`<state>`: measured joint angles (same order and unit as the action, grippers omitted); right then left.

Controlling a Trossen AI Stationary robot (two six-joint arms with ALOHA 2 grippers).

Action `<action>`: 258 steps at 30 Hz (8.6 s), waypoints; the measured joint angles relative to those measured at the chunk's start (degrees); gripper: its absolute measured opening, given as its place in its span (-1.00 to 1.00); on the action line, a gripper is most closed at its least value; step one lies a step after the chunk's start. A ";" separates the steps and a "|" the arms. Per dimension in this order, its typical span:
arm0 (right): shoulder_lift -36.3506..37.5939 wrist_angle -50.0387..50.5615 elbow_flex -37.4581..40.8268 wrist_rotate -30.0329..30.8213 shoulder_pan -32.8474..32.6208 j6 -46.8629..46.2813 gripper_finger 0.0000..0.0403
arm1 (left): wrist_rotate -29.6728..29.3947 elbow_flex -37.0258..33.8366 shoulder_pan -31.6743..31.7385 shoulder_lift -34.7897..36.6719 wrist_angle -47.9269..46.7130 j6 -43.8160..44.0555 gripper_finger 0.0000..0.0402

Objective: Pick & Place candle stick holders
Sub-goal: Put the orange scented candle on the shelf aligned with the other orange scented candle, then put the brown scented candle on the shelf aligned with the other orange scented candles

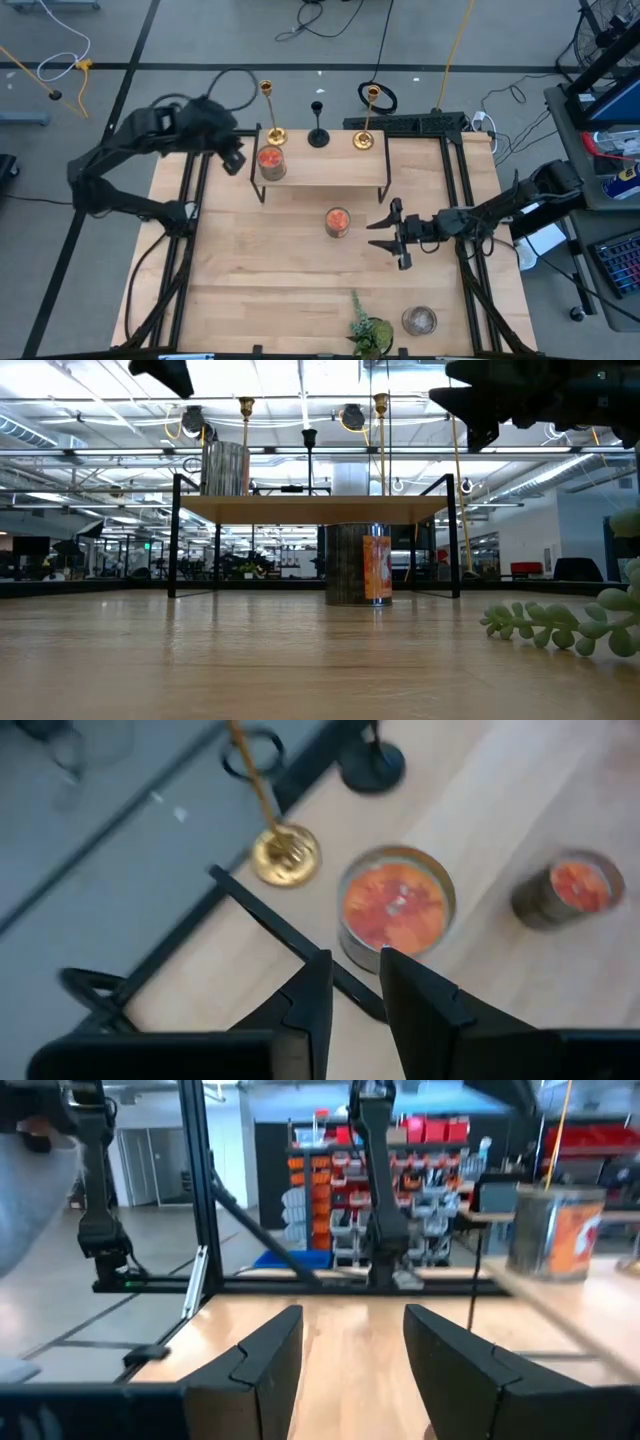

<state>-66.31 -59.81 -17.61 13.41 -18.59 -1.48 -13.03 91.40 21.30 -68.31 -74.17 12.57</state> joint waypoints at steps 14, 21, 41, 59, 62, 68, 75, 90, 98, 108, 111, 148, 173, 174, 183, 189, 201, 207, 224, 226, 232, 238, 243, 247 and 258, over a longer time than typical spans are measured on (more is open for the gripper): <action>-13.66 0.13 -8.89 0.31 0.91 -9.40 -0.15 | -7.51 -34.48 -18.67 22.57 27.44 -1.04 -0.54; -15.53 14.86 -18.87 0.51 1.48 -9.84 -0.15 | -7.61 -54.33 -23.87 29.12 50.02 -2.39 -0.54; -16.24 58.24 -34.51 7.04 4.33 -9.98 -0.15 | -7.57 -63.10 -27.13 29.37 59.89 -3.95 -0.54; -21.54 59.03 -34.45 -7.55 11.69 -1.64 -0.15 | -7.55 -63.09 -27.13 29.33 60.82 -4.81 -0.54; -21.61 61.05 -34.45 -7.62 12.89 -0.78 -0.15 | -7.55 -63.09 -27.13 29.33 60.98 -4.74 -0.54; -21.58 63.74 -34.24 -7.60 13.40 -0.58 -0.15 | -7.55 -63.09 -27.13 29.33 60.98 -4.41 -0.54; -21.56 60.99 -32.53 -7.59 13.42 3.66 -0.15 | -7.96 -63.09 -27.13 29.33 61.00 -4.45 -0.54; -21.50 61.68 -31.21 -7.75 14.01 15.75 -0.86 | -8.05 -63.09 -27.13 29.33 61.00 -4.89 -0.54; -21.54 60.94 -31.19 -13.38 13.64 15.66 -0.93 | -8.05 -63.09 -27.13 29.33 60.98 -5.24 -0.54; -20.23 52.77 -33.27 -16.73 13.92 9.15 -0.98 | -8.07 -63.09 -27.13 29.33 60.98 -5.85 -0.54; -20.35 53.53 -35.49 -19.28 13.58 5.25 -0.98 | -8.07 -63.09 -27.13 29.33 61.00 -6.31 -0.54; -21.48 76.31 -59.54 -24.17 34.75 12.71 -0.99 | -7.98 -63.09 -27.12 29.33 60.80 -8.24 -0.54; -21.43 73.56 -59.34 -23.71 34.73 17.65 -0.66 | -7.89 -63.09 -27.11 29.33 60.74 -8.25 -0.54; -21.43 73.31 -59.34 -23.73 34.73 17.65 -0.65 | -7.89 -63.09 -27.13 29.33 60.74 -8.26 -0.54; -18.70 71.48 -59.29 -23.95 33.00 17.12 -0.61 | -7.87 -63.09 -27.12 29.33 60.69 -7.88 -0.54; -14.09 79.33 -59.28 -23.72 30.26 12.62 -0.60 | -7.87 -63.08 -27.11 29.35 60.69 -7.79 -0.54; -9.10 78.09 -47.17 0.74 28.55 7.88 -0.62 | -7.87 -63.07 -27.11 29.35 60.85 -7.72 -0.54; -9.10 65.96 -37.71 -0.03 29.56 13.08 -0.62 | -7.24 -63.07 -27.11 29.34 60.81 -7.33 -0.54; -11.65 53.14 -35.26 -6.11 33.97 13.73 -0.62 | -6.35 -63.07 -27.11 29.35 61.12 -6.07 -0.54; -11.60 53.37 -35.28 -6.03 33.99 14.24 -0.62 | -6.35 -63.07 -27.11 29.35 61.13 -5.99 -0.54; -9.89 54.29 -35.37 -6.03 33.66 13.79 -0.62 | -6.34 -63.07 -27.13 29.33 60.78 -5.23 -0.54; -5.53 58.97 -35.21 -5.97 30.71 11.95 -0.62 | -4.48 -63.07 -27.13 29.35 60.95 -4.89 -0.54; -1.06 60.97 -35.26 -5.97 25.18 11.44 -0.62 | -3.90 -63.07 -27.17 29.33 60.89 -4.54 -0.54; 0.38 61.09 -35.28 -6.03 19.66 8.74 -0.62 | -3.50 -63.07 -27.17 29.34 60.97 -3.66 -0.54; -0.04 63.47 -35.22 -7.97 4.56 9.37 -0.62 | -3.50 -63.07 -27.17 29.33 61.04 -1.55 -0.54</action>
<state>-66.36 3.66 -52.83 5.44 -14.03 7.89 -16.53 28.34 -5.87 -38.98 -13.13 11.02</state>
